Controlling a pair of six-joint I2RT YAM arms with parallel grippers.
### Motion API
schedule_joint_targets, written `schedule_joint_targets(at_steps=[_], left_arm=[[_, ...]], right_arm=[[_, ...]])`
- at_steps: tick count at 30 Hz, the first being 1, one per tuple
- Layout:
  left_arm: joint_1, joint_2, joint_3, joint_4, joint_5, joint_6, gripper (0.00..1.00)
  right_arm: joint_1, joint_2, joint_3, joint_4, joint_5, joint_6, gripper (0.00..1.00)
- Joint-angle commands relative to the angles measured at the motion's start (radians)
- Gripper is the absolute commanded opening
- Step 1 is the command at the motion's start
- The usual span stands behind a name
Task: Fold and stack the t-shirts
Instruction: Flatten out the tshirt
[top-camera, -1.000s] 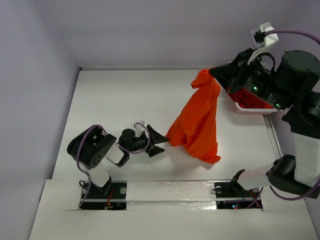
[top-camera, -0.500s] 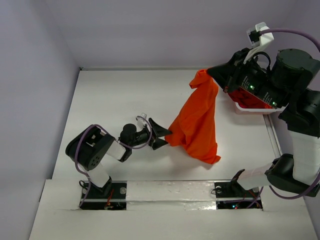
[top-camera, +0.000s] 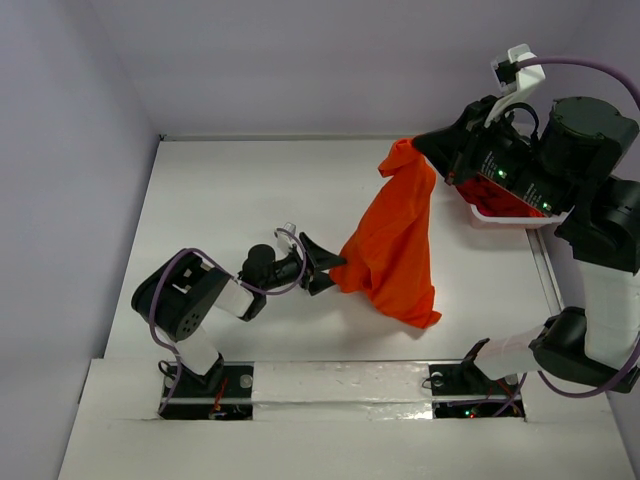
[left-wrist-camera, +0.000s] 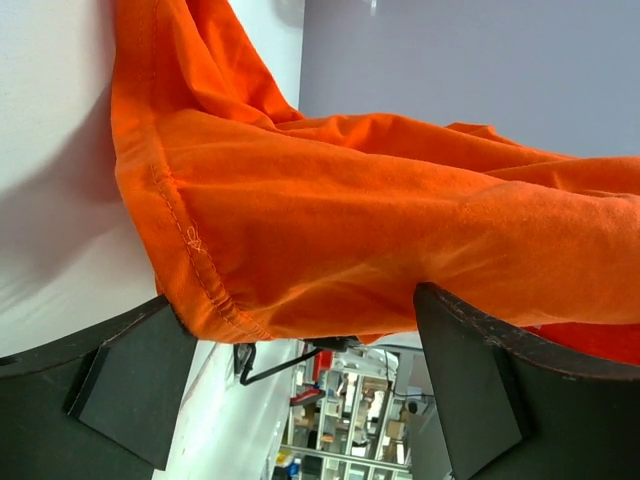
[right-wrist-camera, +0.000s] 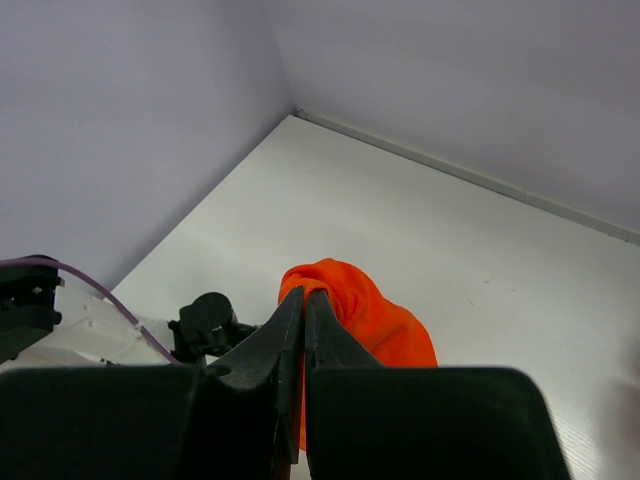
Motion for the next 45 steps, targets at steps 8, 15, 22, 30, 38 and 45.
schedule_joint_targets(at_steps=[8, 15, 22, 30, 38, 45], left_arm=[[-0.005, -0.050, 0.043, 0.709, 0.016, 0.008, 0.75], [-0.005, -0.064, 0.059, 0.662, 0.032, 0.019, 0.69], [-0.005, -0.077, 0.066, 0.631, 0.033, 0.025, 0.55], [-0.005, -0.104, 0.078, 0.565, 0.038, 0.046, 0.29], [-0.005, -0.121, 0.078, 0.536, 0.032, 0.055, 0.25], [-0.005, -0.142, 0.082, 0.502, 0.032, 0.065, 0.18]], right_arm=[[0.003, 0.001, 0.027, 0.074, 0.006, -0.020, 0.00], [0.003, 0.006, 0.031, 0.076, 0.004, -0.022, 0.00], [0.003, 0.004, 0.030, 0.077, 0.010, -0.025, 0.00], [0.003, 0.011, 0.036, 0.079, 0.004, -0.025, 0.00], [0.003, 0.009, 0.033, 0.079, 0.004, -0.023, 0.00], [0.003, 0.007, 0.036, 0.079, 0.030, -0.022, 0.00]])
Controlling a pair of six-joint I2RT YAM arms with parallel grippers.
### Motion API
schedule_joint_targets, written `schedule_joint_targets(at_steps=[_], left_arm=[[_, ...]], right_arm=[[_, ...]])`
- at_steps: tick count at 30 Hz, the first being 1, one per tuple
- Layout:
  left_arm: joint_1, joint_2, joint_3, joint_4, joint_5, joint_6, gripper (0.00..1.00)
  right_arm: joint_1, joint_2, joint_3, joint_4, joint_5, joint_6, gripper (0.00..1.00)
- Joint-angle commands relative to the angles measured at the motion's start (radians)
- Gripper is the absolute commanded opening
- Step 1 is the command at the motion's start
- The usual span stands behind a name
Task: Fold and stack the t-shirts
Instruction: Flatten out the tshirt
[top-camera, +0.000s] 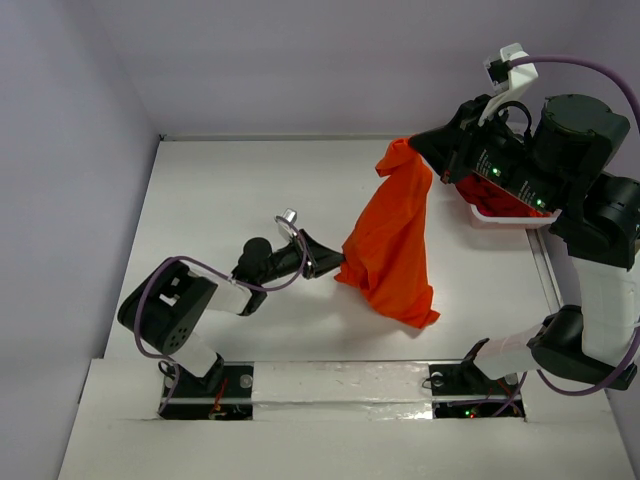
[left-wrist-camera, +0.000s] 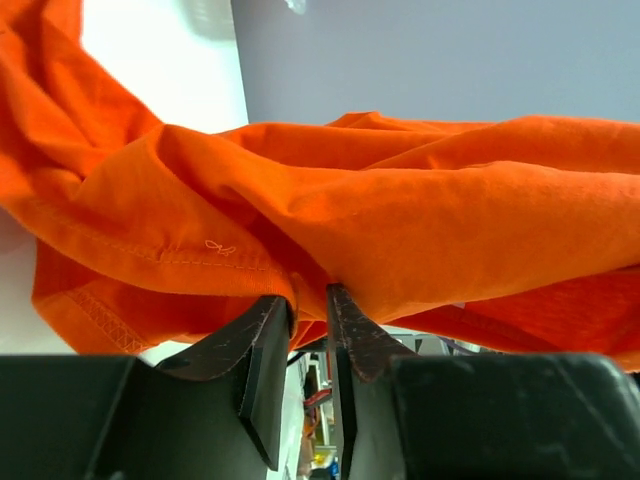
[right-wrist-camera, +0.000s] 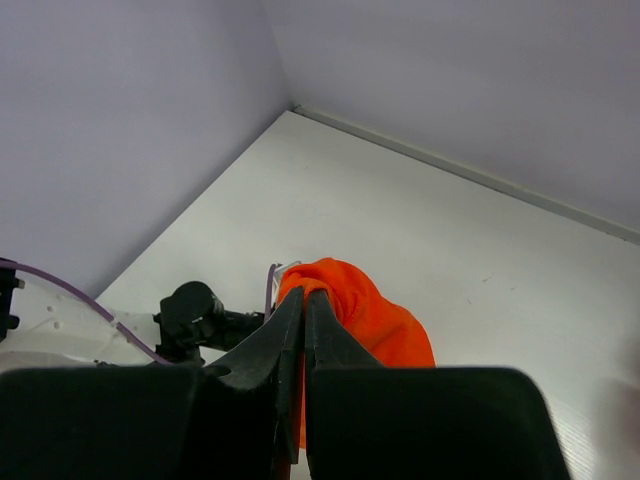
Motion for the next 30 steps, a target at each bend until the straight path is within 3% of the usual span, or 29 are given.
schedule_joint_targets(at_steps=[1, 15, 22, 25, 30], left_arm=[[-0.005, -0.052, 0.034, 0.498, 0.013, 0.028, 0.17], [-0.005, -0.072, 0.062, 0.414, 0.016, 0.044, 0.00], [-0.005, -0.098, 0.071, 0.368, 0.039, 0.048, 0.00], [0.018, -0.146, 0.062, 0.312, 0.038, 0.074, 0.00], [0.027, -0.268, 0.092, 0.084, 0.027, 0.163, 0.00]], right_arm=[[0.003, -0.010, 0.037, 0.079, 0.037, -0.014, 0.00], [0.003, -0.016, 0.034, 0.087, 0.037, -0.011, 0.00], [0.003, -0.027, 0.025, 0.090, 0.068, -0.012, 0.00], [0.003, -0.033, 0.019, 0.088, 0.111, -0.011, 0.00], [0.003, -0.039, 0.016, 0.096, 0.188, 0.006, 0.00]])
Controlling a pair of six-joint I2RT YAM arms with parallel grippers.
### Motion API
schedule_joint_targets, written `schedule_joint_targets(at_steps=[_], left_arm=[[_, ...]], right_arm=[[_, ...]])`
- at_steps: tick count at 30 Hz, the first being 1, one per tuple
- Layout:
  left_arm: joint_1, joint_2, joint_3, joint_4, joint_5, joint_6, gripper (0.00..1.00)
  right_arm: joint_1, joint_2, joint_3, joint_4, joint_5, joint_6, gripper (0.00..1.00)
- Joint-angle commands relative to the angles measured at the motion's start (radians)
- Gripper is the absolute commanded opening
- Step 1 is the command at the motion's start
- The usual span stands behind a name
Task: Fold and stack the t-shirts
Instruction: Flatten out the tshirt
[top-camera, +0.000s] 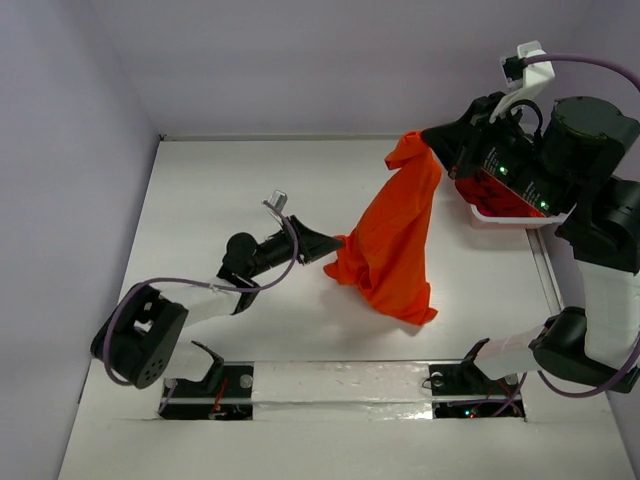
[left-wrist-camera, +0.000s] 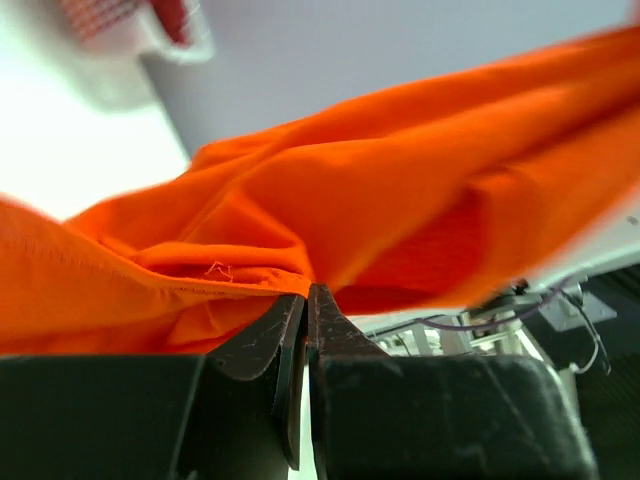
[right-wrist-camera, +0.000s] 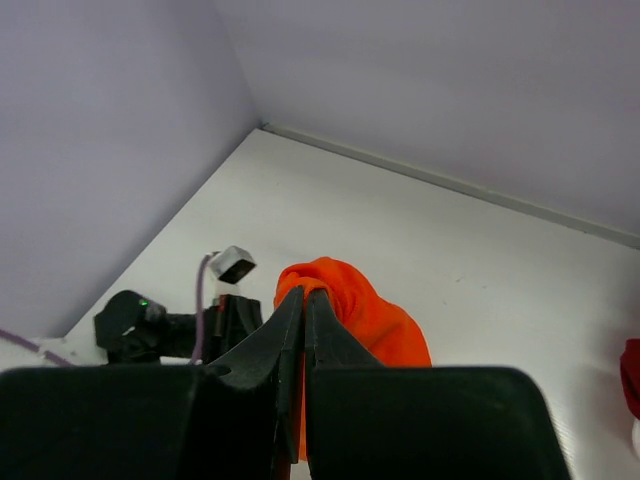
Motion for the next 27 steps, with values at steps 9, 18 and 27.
schedule_joint_targets(at_steps=[9, 18, 27], left_arm=[[0.026, -0.308, 0.161, -0.391, -0.096, 0.246, 0.00], [0.180, -0.410, 0.270, -0.716, -0.182, 0.346, 0.00], [0.317, -0.431, 0.377, -0.919, -0.213, 0.417, 0.00]], right_arm=[[-0.032, -0.027, -0.017, 0.096, 0.354, 0.060, 0.00], [-0.239, -0.068, -0.124, 0.090, 0.394, 0.169, 0.00], [-0.388, -0.060, -0.190, 0.093, 0.375, 0.198, 0.00]])
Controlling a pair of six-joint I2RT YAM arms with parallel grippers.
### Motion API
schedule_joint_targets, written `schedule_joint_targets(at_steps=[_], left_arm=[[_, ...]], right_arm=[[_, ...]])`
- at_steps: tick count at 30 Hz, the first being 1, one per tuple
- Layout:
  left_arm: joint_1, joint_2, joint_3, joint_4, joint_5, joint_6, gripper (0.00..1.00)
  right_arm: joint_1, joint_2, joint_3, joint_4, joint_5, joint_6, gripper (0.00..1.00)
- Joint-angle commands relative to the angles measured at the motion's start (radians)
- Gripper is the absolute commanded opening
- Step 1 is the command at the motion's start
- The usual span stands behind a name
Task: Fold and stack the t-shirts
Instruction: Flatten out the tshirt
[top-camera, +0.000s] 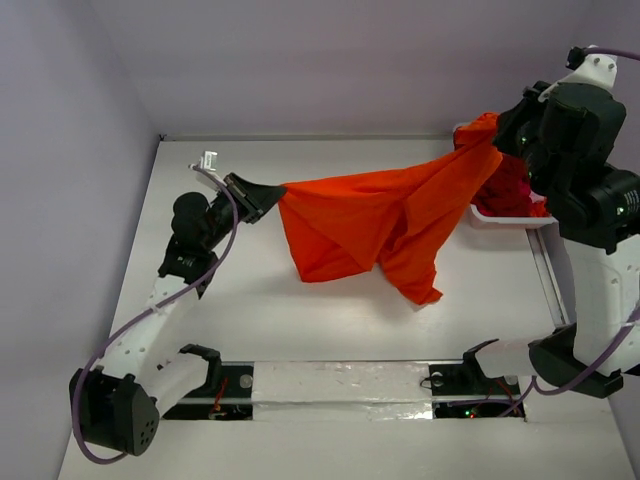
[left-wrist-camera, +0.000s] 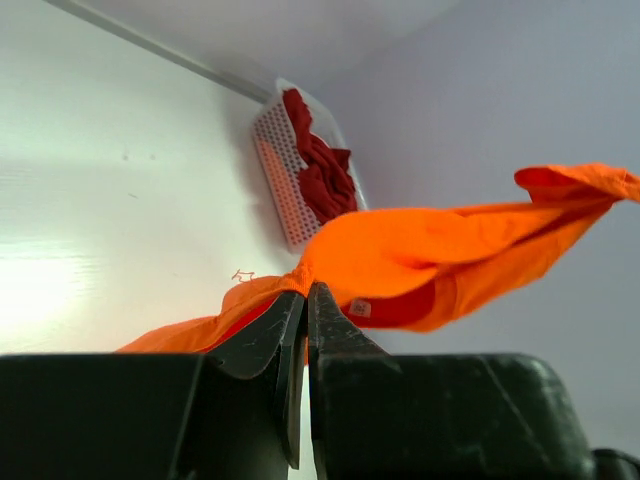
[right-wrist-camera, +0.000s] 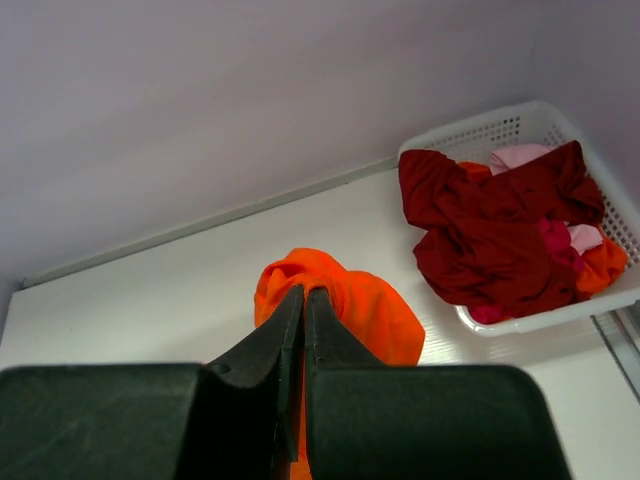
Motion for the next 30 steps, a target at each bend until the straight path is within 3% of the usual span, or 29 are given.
schedule_joint_targets(at_steps=[1, 17, 30], left_arm=[[0.029, -0.025, 0.077, -0.073, -0.022, 0.068, 0.00], [0.177, 0.090, 0.276, -0.257, -0.055, 0.142, 0.00], [0.201, 0.106, 0.413, -0.348, -0.076, 0.142, 0.00]], right_arm=[[-0.038, -0.010, -0.028, 0.067, -0.015, 0.027, 0.00], [-0.265, 0.049, -0.123, 0.083, -0.043, 0.073, 0.00], [-0.277, 0.062, -0.177, 0.109, -0.109, 0.071, 0.00]])
